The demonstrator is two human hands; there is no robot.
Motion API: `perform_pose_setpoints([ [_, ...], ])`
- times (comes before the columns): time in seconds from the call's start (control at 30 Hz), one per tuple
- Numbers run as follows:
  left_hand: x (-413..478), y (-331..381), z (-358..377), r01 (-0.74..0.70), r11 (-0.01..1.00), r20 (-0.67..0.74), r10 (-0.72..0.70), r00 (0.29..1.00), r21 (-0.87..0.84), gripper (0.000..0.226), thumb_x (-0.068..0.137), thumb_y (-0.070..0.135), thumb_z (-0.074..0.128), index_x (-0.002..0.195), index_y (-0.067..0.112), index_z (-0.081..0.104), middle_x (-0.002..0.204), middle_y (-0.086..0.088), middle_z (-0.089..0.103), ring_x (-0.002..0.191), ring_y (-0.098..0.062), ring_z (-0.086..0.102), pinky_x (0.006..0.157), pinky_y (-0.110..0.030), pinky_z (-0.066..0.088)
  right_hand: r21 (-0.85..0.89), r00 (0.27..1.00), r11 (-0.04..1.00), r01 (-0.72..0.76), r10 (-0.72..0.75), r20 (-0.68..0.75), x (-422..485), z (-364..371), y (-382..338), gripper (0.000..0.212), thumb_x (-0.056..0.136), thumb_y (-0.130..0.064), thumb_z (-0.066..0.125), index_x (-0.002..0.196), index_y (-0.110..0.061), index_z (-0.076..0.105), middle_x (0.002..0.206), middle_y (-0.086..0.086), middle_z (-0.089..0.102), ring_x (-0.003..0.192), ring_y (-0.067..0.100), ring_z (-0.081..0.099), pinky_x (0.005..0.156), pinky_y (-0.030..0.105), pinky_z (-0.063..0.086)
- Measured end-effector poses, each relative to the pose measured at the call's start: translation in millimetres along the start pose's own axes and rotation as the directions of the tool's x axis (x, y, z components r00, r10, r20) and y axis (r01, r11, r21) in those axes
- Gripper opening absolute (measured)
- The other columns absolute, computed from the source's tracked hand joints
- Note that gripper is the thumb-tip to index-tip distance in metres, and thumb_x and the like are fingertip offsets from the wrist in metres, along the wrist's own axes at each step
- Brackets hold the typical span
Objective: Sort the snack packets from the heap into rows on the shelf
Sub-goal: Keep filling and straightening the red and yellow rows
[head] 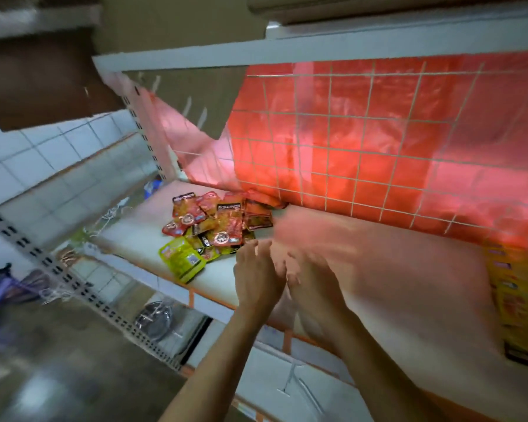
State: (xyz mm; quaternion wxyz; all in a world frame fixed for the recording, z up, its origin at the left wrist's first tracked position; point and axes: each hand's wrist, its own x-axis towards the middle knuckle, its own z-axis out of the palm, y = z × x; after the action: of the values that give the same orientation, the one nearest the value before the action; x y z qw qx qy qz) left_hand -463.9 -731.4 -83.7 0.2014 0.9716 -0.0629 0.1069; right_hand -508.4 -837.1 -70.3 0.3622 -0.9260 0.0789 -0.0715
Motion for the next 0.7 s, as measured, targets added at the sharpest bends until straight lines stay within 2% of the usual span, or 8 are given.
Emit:
perform_pose_setpoints([
  [0.13, 18, -51, -14, 0.111, 0.988, -0.036, -0.108, 0.993, 0.105, 0.051, 0.087, 0.035, 0.058, 0.131, 0.013, 0.045, 0.138, -0.013, 0.041, 0.127, -0.032, 0.037, 0.098, -0.039, 0.036, -0.035, 0.995, 0.994, 0.100, -0.101, -0.009, 25, 36, -36, 0.042, 0.090, -0.017, 0.058, 0.132, -0.020, 0.049, 0.135, 0.002, 0.052, 0.124, 0.019, 0.045, 0.097, 0.024, 0.035],
  [0.27, 31, -90, -23, 0.276, 0.946, 0.005, -0.281, 0.960, 0.169, 0.068, 0.087, 0.046, 0.059, 0.139, 0.009, 0.033, 0.150, -0.027, 0.022, 0.141, -0.041, 0.020, 0.111, -0.047, 0.025, -0.054, 0.989, 0.987, 0.148, -0.149, -0.015, 57, 66, -62, 0.039, 0.086, -0.016, 0.060, 0.124, -0.012, 0.054, 0.125, 0.007, 0.057, 0.116, 0.026, 0.050, 0.093, 0.030, 0.038],
  [0.33, 36, -105, -26, 0.343, 0.923, 0.051, -0.356, 0.933, 0.175, 0.075, 0.086, 0.053, 0.057, 0.141, 0.010, 0.030, 0.150, -0.033, 0.016, 0.142, -0.045, 0.014, 0.115, -0.050, 0.018, -0.074, 0.986, 0.984, 0.163, -0.166, -0.030, 72, 80, -74, 0.045, 0.085, -0.019, 0.061, 0.128, -0.012, 0.050, 0.130, 0.008, 0.053, 0.120, 0.027, 0.046, 0.096, 0.031, 0.037],
  [0.43, 40, -117, -32, 0.345, 0.920, 0.088, -0.366, 0.927, 0.188, 0.069, 0.084, 0.060, 0.053, 0.132, 0.013, 0.038, 0.142, -0.029, 0.030, 0.136, -0.041, 0.026, 0.111, -0.046, 0.023, -0.095, 0.980, 0.976, 0.197, -0.196, 0.023, 92, 99, -84, 0.066, 0.083, -0.025, 0.064, 0.143, -0.017, 0.037, 0.150, 0.007, 0.035, 0.137, 0.024, 0.031, 0.110, 0.032, 0.029],
  [0.53, 45, -123, -40, 0.295, 0.925, 0.129, -0.332, 0.935, 0.239, 0.064, 0.084, 0.059, 0.052, 0.130, 0.016, 0.042, 0.133, -0.021, 0.041, 0.126, -0.038, 0.036, 0.102, -0.041, 0.033, -0.162, 0.980, 0.973, 0.166, -0.145, 0.137, 102, 111, -83, 0.087, 0.081, -0.031, 0.065, 0.151, -0.026, 0.015, 0.159, 0.004, 0.013, 0.145, 0.024, 0.015, 0.117, 0.037, 0.021],
  [0.6, 48, -123, -43, 0.268, 0.924, 0.148, -0.316, 0.937, 0.274, 0.057, 0.086, 0.053, 0.054, 0.128, 0.016, 0.044, 0.129, -0.019, 0.046, 0.121, -0.037, 0.040, 0.098, -0.038, 0.035, -0.175, 0.986, 0.974, 0.142, -0.124, 0.110, 102, 117, -79, 0.087, 0.082, -0.031, 0.064, 0.152, -0.029, 0.012, 0.159, 0.002, 0.016, 0.143, 0.024, 0.018, 0.117, 0.037, 0.021],
  [0.7, 47, -118, -45, 0.252, 0.918, 0.135, -0.304, 0.943, 0.306, 0.042, 0.087, 0.034, 0.053, 0.123, 0.014, 0.046, 0.126, -0.018, 0.048, 0.115, -0.036, 0.043, 0.090, -0.036, 0.040, -0.199, 0.986, 0.966, 0.163, -0.164, 0.011, 99, 117, -77, 0.074, 0.085, -0.025, 0.060, 0.149, -0.029, 0.023, 0.151, -0.001, 0.033, 0.134, 0.022, 0.030, 0.111, 0.036, 0.030],
])
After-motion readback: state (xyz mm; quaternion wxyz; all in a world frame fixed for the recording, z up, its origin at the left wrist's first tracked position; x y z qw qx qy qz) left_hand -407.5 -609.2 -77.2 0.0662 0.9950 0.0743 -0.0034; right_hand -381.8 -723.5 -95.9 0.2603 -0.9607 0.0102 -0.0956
